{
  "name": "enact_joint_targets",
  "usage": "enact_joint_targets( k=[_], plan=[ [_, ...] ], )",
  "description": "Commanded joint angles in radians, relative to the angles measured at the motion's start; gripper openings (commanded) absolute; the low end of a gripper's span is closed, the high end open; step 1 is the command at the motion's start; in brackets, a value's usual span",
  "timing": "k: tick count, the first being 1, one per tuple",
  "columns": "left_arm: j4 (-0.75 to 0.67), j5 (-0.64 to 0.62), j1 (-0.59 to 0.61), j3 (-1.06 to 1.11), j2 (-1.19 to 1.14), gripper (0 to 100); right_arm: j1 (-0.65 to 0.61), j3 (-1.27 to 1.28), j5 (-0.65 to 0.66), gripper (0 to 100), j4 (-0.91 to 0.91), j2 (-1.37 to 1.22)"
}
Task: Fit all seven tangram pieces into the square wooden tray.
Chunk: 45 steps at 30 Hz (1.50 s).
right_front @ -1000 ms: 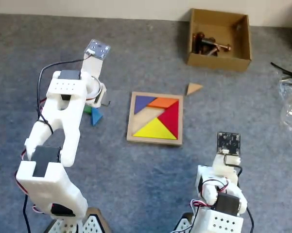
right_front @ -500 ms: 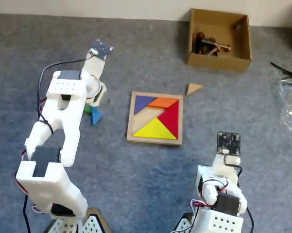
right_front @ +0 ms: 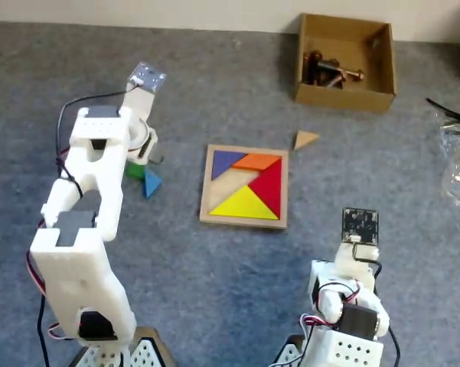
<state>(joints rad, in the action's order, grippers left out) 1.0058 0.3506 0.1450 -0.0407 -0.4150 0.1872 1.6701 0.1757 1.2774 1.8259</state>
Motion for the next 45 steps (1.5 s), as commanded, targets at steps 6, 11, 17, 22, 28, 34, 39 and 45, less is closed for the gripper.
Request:
enact_joint_targets(
  k=[6, 11, 17, 22, 28, 34, 39, 45],
  plan=[
    [0.021, 0.005, 0.018, -0.054, 0.005, 24, 0.012, 0.11, -0.008, 1.0, -0.03, 0.01],
    [0.051, 0.005, 0.013, -0.07, 0.012, 24, 0.012, 0.11, -0.008, 1.0, -0.03, 0.01],
    [0.18, 0.005, 0.012, -0.173, 0.013, 24, 0.012, 0.11, -0.008, 1.0, -0.03, 0.01],
    [0.396, 0.005, -0.056, -0.289, 0.013, 24, 0.012, 0.11, -0.008, 1.0, -0.03, 0.01],
    [0.509, 0.003, -0.128, -0.291, 0.008, 24, 0.012, 0.11, -0.008, 1.0, -0.03, 0.01],
    [0.502, -0.037, -0.127, -0.213, 0.004, 24, 0.012, 0.11, -0.008, 1.0, -0.03, 0.01],
    [0.457, -0.04, -0.12, -0.166, 0.004, 24, 0.012, 0.11, -0.008, 1.0, -0.03, 0.01],
    [0.334, -0.141, -0.077, -0.081, 0.012, 24, 0.012, 0.11, -0.008, 1.0, -0.03, 0.01]
  ],
)
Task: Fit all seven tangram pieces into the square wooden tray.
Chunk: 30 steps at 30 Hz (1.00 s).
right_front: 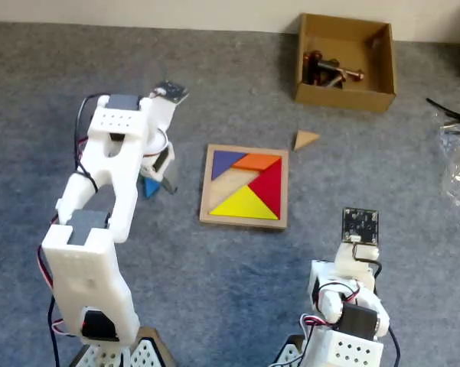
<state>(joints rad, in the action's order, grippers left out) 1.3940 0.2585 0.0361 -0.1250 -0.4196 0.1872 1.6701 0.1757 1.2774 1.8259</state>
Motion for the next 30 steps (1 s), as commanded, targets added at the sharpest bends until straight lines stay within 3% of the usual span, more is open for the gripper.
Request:
enact_joint_targets(
  k=[1, 4, 10, 18, 30],
  plan=[
    [-0.066, -0.084, 0.05, 0.013, 0.016, 24, 0.012, 0.11, -0.008, 1.0, -0.03, 0.01],
    [-0.072, -0.19, 0.094, 0.019, 0.016, 24, 0.012, 0.11, -0.008, 1.0, -0.03, 0.01],
    [-0.074, -0.207, 0.117, 0.027, 0.008, 23, 0.012, 0.11, -0.008, 1.0, -0.03, 0.01],
    [-0.152, -0.207, 0.099, 0.088, 0.01, 8, 0.012, 0.11, -0.008, 1.0, -0.03, 0.01],
    [-0.161, -0.209, 0.099, 0.081, 0.016, 11, 0.012, 0.11, -0.008, 1.0, -0.03, 0.01]
  ],
)
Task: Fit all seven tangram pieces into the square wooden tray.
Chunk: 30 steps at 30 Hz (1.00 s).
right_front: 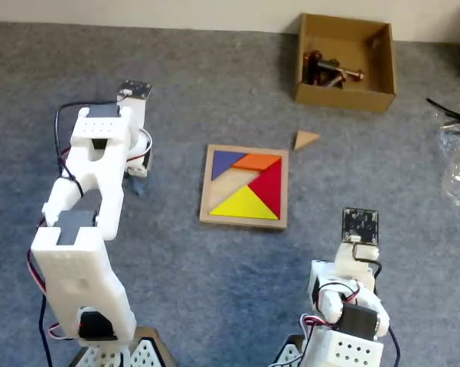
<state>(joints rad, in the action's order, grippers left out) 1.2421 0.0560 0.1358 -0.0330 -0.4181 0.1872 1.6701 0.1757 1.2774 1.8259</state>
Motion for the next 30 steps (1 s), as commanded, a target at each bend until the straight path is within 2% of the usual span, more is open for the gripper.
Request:
enact_joint_targets(
  k=[1, 8, 15, 19, 24, 30],
  plan=[
    [-0.009, -0.006, -0.004, -0.013, 0.018, 12, 0.012, 0.11, -0.008, 1.0, -0.03, 0.01],
    [-0.009, -0.006, -0.059, -0.012, 0.071, 21, 0.012, 0.11, -0.008, 1.0, -0.03, 0.01],
    [-0.009, -0.008, -0.058, 0.008, 0.065, 21, 0.012, 0.11, -0.008, 1.0, -0.03, 0.01],
    [-0.017, -0.066, -0.053, 0.061, 0.067, 21, 0.012, 0.11, -0.008, 1.0, -0.03, 0.01],
    [-0.017, -0.071, -0.059, 0.074, 0.068, 21, 0.012, 0.11, -0.008, 1.0, -0.03, 0.01],
    [-0.109, -0.071, -0.061, 0.074, 0.065, 21, 0.012, 0.11, -0.008, 1.0, -0.03, 0.01]
  ],
)
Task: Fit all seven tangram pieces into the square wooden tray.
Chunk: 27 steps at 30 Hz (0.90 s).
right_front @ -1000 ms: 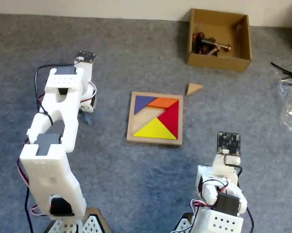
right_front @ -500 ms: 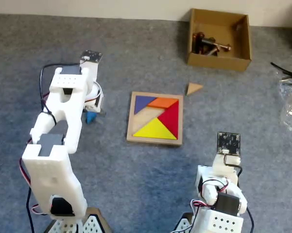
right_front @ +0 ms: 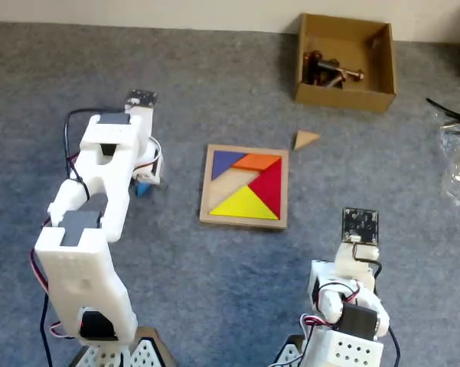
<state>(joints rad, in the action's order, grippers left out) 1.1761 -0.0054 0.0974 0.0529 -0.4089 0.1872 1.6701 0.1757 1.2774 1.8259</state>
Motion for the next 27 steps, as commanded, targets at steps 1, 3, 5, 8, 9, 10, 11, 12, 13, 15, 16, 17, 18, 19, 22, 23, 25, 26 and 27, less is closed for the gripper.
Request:
enact_joint_targets(
  k=[1, 3, 5, 8, 9, 10, 11, 12, 13, 15, 16, 17, 18, 19, 22, 23, 25, 26, 27],
  plan=[
    [-0.051, -0.009, -0.022, -0.012, 0.056, 21, 0.012, 0.11, -0.008, 1.0, -0.03, 0.01],
    [-0.057, -0.009, -0.022, -0.013, 0.056, 21, 0.012, 0.11, -0.008, 1.0, -0.03, 0.01],
    [-0.057, -0.009, -0.021, -0.018, 0.056, 21, 0.012, 0.11, -0.008, 1.0, -0.03, 0.01],
    [-0.057, -0.009, -0.021, -0.013, 0.056, 21, 0.012, 0.11, -0.008, 1.0, -0.03, 0.01],
    [-0.057, -0.009, -0.021, -0.013, 0.056, 21, 0.012, 0.11, -0.008, 1.0, -0.03, 0.01],
    [-0.054, -0.009, -0.019, -0.013, 0.056, 21, 0.012, 0.11, -0.008, 1.0, -0.03, 0.01],
    [-0.052, -0.009, -0.019, -0.013, 0.056, 21, 0.012, 0.11, -0.008, 1.0, -0.03, 0.01],
    [-0.052, -0.009, -0.018, -0.013, 0.056, 21, 0.012, 0.11, -0.008, 1.0, -0.03, 0.01],
    [-0.052, -0.009, -0.016, -0.012, 0.056, 21, 0.012, 0.11, -0.008, 1.0, -0.03, 0.01],
    [-0.051, -0.009, -0.012, -0.012, 0.056, 16, 0.012, 0.11, -0.008, 1.0, -0.03, 0.01],
    [-0.051, -0.009, -0.008, -0.012, 0.056, 13, 0.012, 0.11, -0.008, 1.0, -0.03, 0.01],
    [-0.051, -0.009, -0.007, -0.012, 0.056, 10, 0.012, 0.11, -0.008, 1.0, -0.03, 0.01],
    [-0.051, -0.009, -0.004, -0.012, 0.056, 7, 0.012, 0.11, -0.008, 1.0, -0.03, 0.01],
    [-0.051, -0.009, -0.004, -0.012, 0.056, 5, 0.012, 0.11, -0.008, 1.0, -0.03, 0.01],
    [-0.049, -0.009, -0.004, -0.012, 0.056, 2, 0.012, 0.11, -0.008, 1.0, -0.03, 0.01],
    [-0.049, -0.009, -0.005, -0.008, 0.056, 2, 0.012, 0.11, -0.008, 1.0, -0.03, 0.01],
    [-0.051, -0.009, -0.005, 0.012, 0.056, 2, 0.012, 0.11, -0.008, 1.0, -0.03, 0.01],
    [-0.052, -0.009, -0.007, 0.019, 0.056, 2, 0.012, 0.11, -0.008, 1.0, -0.03, 0.01],
    [-0.052, -0.009, -0.008, 0.022, 0.056, 2, 0.012, 0.11, -0.008, 1.0, -0.03, 0.01]
  ],
)
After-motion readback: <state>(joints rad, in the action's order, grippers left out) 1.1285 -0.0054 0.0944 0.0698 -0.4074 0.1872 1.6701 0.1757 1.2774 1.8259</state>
